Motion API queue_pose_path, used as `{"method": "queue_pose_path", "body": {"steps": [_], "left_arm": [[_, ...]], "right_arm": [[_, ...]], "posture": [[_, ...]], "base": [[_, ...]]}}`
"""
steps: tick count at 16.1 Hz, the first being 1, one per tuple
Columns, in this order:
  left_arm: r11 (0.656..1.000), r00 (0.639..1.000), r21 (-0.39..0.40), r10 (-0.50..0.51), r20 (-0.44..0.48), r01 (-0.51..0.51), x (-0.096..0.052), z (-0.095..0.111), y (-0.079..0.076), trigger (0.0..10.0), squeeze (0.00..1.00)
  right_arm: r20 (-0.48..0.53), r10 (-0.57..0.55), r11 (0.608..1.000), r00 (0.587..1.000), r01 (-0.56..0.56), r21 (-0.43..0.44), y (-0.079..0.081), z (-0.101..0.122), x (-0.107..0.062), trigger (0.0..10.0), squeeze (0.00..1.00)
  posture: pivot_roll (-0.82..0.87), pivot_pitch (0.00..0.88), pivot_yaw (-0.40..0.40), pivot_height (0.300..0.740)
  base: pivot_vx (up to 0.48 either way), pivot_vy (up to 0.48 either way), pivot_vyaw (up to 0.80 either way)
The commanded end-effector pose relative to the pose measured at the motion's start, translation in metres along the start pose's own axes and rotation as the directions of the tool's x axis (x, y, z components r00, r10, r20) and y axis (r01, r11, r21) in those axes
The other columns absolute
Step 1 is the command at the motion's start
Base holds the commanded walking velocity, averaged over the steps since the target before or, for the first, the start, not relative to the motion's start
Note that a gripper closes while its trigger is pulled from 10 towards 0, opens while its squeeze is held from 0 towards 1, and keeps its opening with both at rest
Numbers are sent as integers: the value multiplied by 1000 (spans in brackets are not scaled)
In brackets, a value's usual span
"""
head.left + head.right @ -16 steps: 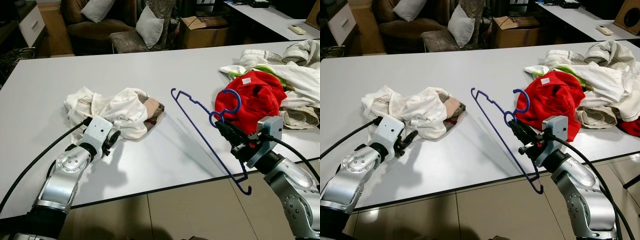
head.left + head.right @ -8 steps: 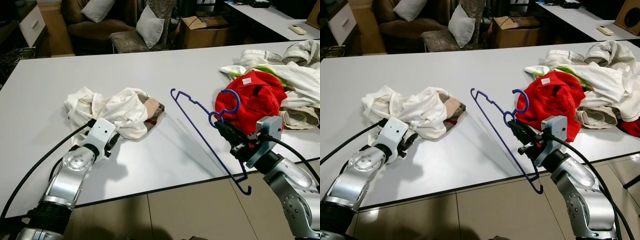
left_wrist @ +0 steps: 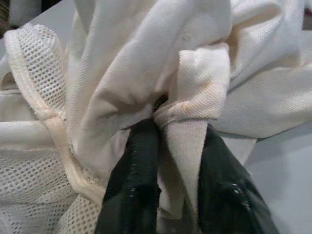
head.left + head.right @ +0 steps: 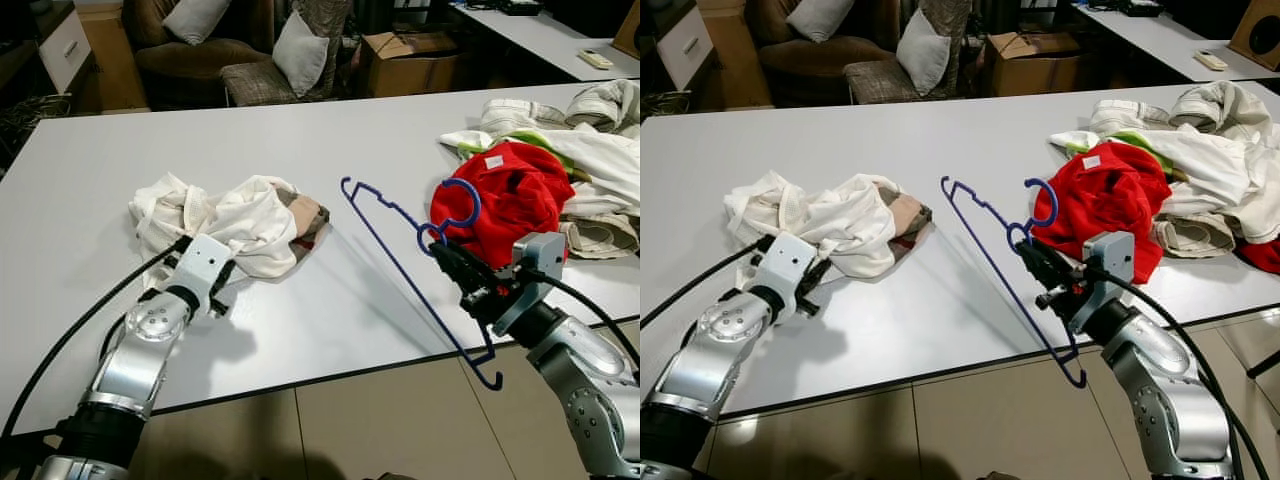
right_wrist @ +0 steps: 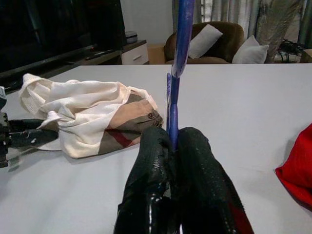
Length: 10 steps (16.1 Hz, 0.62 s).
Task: Hang hanger
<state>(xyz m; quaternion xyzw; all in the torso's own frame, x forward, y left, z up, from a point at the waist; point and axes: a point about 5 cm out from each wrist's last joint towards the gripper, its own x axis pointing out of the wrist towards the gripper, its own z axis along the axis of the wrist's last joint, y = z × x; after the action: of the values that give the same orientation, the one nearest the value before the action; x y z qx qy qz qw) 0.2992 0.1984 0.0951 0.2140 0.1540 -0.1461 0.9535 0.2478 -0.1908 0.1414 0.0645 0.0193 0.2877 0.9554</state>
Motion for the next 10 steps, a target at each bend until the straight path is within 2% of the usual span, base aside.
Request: {"method": "queue_pose_path", "body": {"steps": [1, 2, 4, 6, 8, 9, 10], "left_arm": [[1000, 999, -20, -14, 32, 14, 0, 10, 5, 0, 0], [999, 999, -28, -19, 36, 20, -1, 12, 6, 0, 0], [990, 990, -82, -112, 85, 119, -10, 31, 15, 0, 0], [973, 971, -117, -177, 158, 197, -19, 55, 31, 0, 0], [940, 936, -183, -238, 258, 289, -30, 78, 44, 0, 0], [916, 915, -211, -273, 297, 342, -36, 86, 49, 0, 0], [907, 909, -226, -280, 308, 356, -38, 88, 51, 0, 0]], "right_arm": [[32, 35, 999, 999, -34, -15, 3, 8, -2, 10000, 0], [37, 46, 999, 998, -45, -13, 4, 9, -3, 10000, 0], [90, 173, 983, 981, -178, 46, 14, 22, -10, 10000, 0], [62, 287, 956, 956, -290, 52, 20, 25, -17, 10000, 0], [16, 373, 926, 927, -374, 55, 23, 28, -25, 10000, 0], [-36, 412, 910, 910, -410, 57, 23, 27, -31, 10000, 0], [-56, 427, 904, 903, -423, 63, 23, 27, -35, 10000, 0]], "posture": [[-127, 0, 10, 740], [-127, 0, 10, 740], [-133, 0, 9, 740], [-131, 0, 4, 740], [-127, 0, 0, 740], [-127, 0, 0, 740], [-127, 0, 0, 740]], "base": [[0, 0, 0], [0, 0, 0], [0, 0, 0], [0, 0, 0], [0, 0, 0], [0, 0, 0], [0, 0, 0]]}}
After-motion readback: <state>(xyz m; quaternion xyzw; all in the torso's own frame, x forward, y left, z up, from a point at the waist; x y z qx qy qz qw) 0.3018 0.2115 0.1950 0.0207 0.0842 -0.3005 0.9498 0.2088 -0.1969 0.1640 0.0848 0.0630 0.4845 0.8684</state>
